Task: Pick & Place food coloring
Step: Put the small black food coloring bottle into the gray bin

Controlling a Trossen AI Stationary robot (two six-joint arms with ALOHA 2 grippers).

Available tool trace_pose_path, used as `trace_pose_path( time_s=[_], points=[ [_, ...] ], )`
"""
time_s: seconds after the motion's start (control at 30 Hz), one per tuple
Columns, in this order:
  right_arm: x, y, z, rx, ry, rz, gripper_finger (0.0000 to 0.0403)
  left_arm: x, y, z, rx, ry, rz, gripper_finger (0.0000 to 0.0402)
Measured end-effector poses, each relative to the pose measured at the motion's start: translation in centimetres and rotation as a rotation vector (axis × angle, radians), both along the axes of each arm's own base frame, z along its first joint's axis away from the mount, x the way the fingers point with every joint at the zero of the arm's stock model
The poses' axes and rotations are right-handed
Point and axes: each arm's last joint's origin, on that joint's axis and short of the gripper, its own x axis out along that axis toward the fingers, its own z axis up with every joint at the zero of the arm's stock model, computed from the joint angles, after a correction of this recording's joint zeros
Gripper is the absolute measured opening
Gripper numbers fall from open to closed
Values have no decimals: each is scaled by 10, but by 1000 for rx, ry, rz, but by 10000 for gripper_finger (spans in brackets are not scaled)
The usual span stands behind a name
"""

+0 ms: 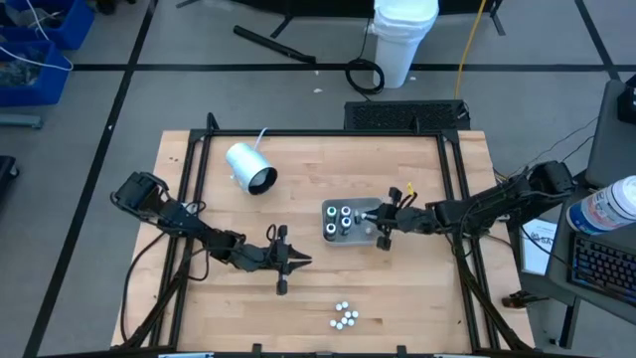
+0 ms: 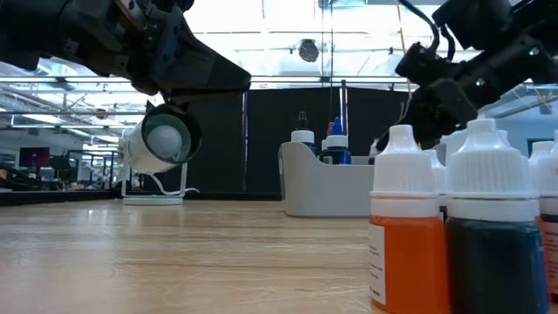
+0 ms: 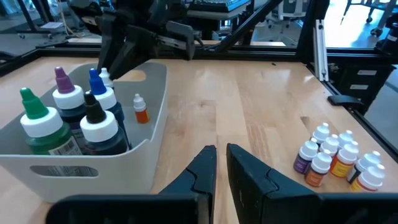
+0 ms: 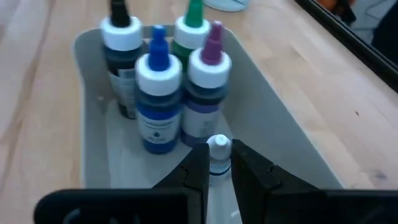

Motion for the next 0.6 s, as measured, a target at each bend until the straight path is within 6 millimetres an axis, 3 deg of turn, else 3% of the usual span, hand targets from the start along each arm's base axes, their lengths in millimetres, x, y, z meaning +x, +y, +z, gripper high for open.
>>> trace_pose_path(
  time_s=[0.27,0.6],
  points=[
    [5,-6,-1,55,-20,45,43,2,4,1,-12,-13,16,47],
    [11,-11,-15,68,30,-23,43,2,3,2,-3,-24,11,47]
  ],
)
